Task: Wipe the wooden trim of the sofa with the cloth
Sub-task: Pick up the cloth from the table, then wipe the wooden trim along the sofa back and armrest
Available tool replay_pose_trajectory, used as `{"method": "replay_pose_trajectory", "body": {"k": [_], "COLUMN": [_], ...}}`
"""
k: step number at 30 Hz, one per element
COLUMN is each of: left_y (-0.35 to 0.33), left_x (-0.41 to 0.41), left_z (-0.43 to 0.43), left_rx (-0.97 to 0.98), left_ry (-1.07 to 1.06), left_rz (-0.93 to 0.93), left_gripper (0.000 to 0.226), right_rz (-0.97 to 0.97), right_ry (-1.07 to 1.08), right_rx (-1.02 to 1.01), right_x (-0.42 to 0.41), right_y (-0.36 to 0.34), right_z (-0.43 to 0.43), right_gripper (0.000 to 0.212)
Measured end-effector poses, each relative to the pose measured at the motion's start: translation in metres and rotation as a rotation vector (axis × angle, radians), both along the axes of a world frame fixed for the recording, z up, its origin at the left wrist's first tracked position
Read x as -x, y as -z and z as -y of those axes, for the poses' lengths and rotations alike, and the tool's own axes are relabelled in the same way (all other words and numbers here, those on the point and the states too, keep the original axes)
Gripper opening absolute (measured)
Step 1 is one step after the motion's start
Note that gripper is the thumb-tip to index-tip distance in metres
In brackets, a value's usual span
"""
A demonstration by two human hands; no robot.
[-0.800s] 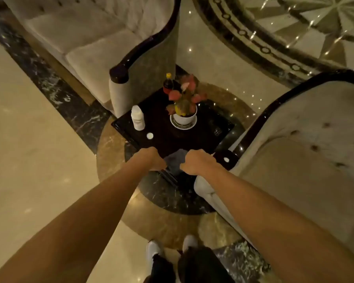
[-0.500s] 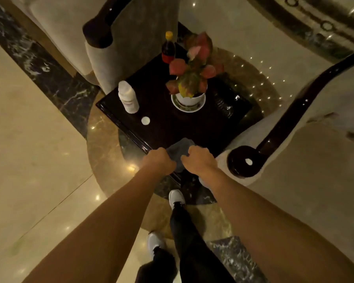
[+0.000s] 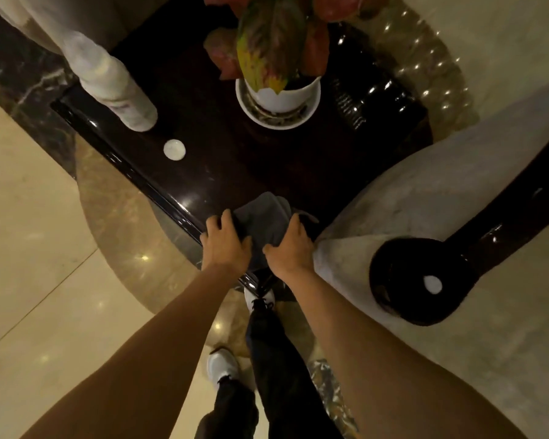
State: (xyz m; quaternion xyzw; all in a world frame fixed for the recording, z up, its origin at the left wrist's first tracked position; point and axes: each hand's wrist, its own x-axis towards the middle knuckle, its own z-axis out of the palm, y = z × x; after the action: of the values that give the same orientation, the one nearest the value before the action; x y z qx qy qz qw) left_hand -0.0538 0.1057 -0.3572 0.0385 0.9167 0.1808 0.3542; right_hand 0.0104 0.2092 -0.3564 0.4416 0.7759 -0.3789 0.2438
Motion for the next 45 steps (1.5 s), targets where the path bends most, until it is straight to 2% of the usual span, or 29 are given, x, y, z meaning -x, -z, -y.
{"method": "replay_pose_trajectory", "body": {"k": [4, 7, 10, 12, 13, 17, 19, 24, 26, 28, 31, 34, 37, 39, 41, 45], "left_y": [0.013, 0.01, -0.002, -0.013, -0.02, -0.061, -0.091, -0.184, -0.217, -0.241, -0.263, -0.263, -0.25, -0.24, -0.23, -0.207], "left_x": [-0.004, -0.008, -0.02, -0.028, -0.032, -0.061, -0.088, -0.152, -0.168, -0.178, -0.187, -0.192, -0.201, -0.208, -0.211, -0.207], "left_z": [0.001, 0.005, 0.017, 0.026, 0.032, 0.052, 0.061, 0.06, 0.049, 0.033, 0.006, -0.014, -0.029, -0.044, -0.064, -0.11], "left_rx": [0.095, 0.07, -0.185, -0.394, -0.458, -0.692, -0.772, -0.954, -1.005, -0.991, -0.903, -0.792, -0.66, -0.63, -0.669, -0.691], "left_ry": [0.024, 0.0, -0.196, -0.382, -0.464, -0.695, -0.755, -0.902, -0.84, -0.767, -0.696, -0.567, -0.391, -0.319, -0.333, -0.454], "left_rz": [-0.06, 0.002, 0.107, 0.215, 0.245, 0.356, 0.387, 0.62, 0.714, 0.694, 0.57, 0.406, 0.262, 0.167, 0.089, 0.01], "left_gripper": [0.051, 0.034, 0.015, 0.01, 0.009, 0.015, 0.019, 0.033, 0.038, 0.037, 0.025, 0.015, 0.017, 0.017, 0.014, 0.01], "right_rz": [-0.013, -0.05, -0.069, -0.113, -0.153, -0.36, -0.405, -0.472, -0.524, -0.57, -0.592, -0.528, -0.407, -0.404, -0.454, -0.557], "right_ry": [0.04, 0.277, 0.613, 0.738, 0.76, 0.79, 0.806, 0.746, 0.764, 0.845, 0.884, 0.814, 0.593, 0.425, 0.285, 0.052], "right_rx": [-0.066, 0.097, 0.471, 0.626, 0.665, 0.782, 0.787, 0.677, 0.722, 0.768, 0.673, 0.479, 0.172, 0.035, -0.066, -0.211], "right_x": [0.003, 0.001, -0.013, -0.026, -0.034, -0.069, -0.093, -0.158, -0.179, -0.194, -0.206, -0.211, -0.215, -0.212, -0.201, -0.162], "right_y": [0.015, 0.017, 0.003, -0.014, -0.023, -0.068, -0.099, -0.181, -0.211, -0.235, -0.256, -0.26, -0.252, -0.243, -0.235, -0.219], "right_z": [-0.003, -0.006, -0.002, 0.004, 0.008, 0.027, 0.038, 0.036, 0.021, 0.001, -0.03, -0.056, -0.086, -0.109, -0.129, -0.168], "right_gripper": [0.098, 0.083, 0.048, 0.028, 0.026, 0.054, 0.06, 0.056, 0.049, 0.043, 0.029, 0.043, 0.064, 0.058, 0.053, 0.063]}}
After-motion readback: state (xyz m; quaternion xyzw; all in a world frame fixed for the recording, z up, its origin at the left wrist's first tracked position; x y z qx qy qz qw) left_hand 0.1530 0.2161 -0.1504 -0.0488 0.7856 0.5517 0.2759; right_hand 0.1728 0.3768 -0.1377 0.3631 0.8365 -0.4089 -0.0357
